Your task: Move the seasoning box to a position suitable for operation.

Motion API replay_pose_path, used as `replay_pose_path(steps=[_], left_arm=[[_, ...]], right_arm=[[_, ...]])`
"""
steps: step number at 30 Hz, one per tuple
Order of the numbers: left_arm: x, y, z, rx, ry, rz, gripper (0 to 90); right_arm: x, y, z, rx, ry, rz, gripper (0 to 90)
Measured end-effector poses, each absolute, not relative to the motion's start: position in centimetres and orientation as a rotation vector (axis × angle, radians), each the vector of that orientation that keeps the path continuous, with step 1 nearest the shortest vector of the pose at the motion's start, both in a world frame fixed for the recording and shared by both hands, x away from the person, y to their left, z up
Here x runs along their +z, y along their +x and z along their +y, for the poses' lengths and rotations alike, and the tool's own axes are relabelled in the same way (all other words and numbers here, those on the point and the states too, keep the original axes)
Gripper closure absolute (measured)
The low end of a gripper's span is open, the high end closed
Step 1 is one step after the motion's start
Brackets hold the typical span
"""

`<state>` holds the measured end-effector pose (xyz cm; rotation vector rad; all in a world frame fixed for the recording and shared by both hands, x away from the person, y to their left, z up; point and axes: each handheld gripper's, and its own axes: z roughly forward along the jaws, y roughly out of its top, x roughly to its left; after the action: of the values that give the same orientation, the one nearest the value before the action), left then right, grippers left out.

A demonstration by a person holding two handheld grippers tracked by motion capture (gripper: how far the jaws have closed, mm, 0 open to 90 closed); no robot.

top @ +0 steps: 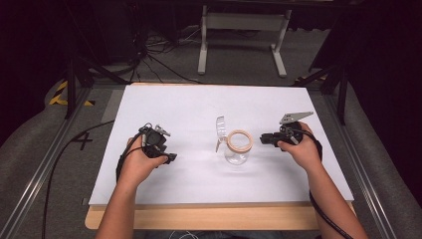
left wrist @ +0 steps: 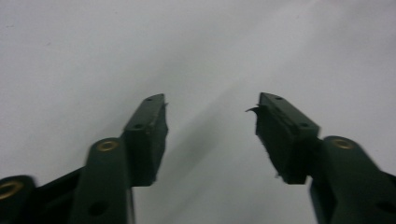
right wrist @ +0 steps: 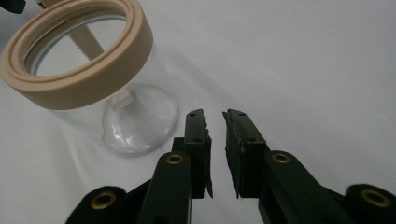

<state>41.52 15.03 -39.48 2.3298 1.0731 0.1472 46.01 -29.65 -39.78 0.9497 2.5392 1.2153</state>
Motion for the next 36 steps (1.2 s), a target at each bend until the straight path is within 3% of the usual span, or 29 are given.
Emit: replay_pose_path(steps=[3,7,14,18,19,36], left_arm=[[-38.8,41.6,14.9,-0.018,2.258,1.024,52.5],[-38.5,41.3,14.7,0.057,2.332,1.011,61.2],[-37.9,40.9,15.1,0.041,2.277,0.978,71.9],[-37.8,40.8,14.9,0.061,2.288,0.964,75.9],[-37.8,40.7,14.8,0.060,2.304,0.954,77.2],[-38.3,40.5,14.8,0.050,2.293,0.963,76.6]], right_arm=[[-39.7,46.0,-29.5,1.225,0.940,2.537,78.4],[-39.7,46.0,-29.3,1.232,0.928,2.543,78.2],[-39.6,46.2,-29.1,1.268,0.923,2.536,78.6],[-40.0,46.3,-28.7,1.291,0.918,2.537,82.8],[-40.2,46.3,-28.3,1.292,0.915,2.551,87.5],[-42.5,47.3,-25.7,1.197,0.802,2.620,87.9]])
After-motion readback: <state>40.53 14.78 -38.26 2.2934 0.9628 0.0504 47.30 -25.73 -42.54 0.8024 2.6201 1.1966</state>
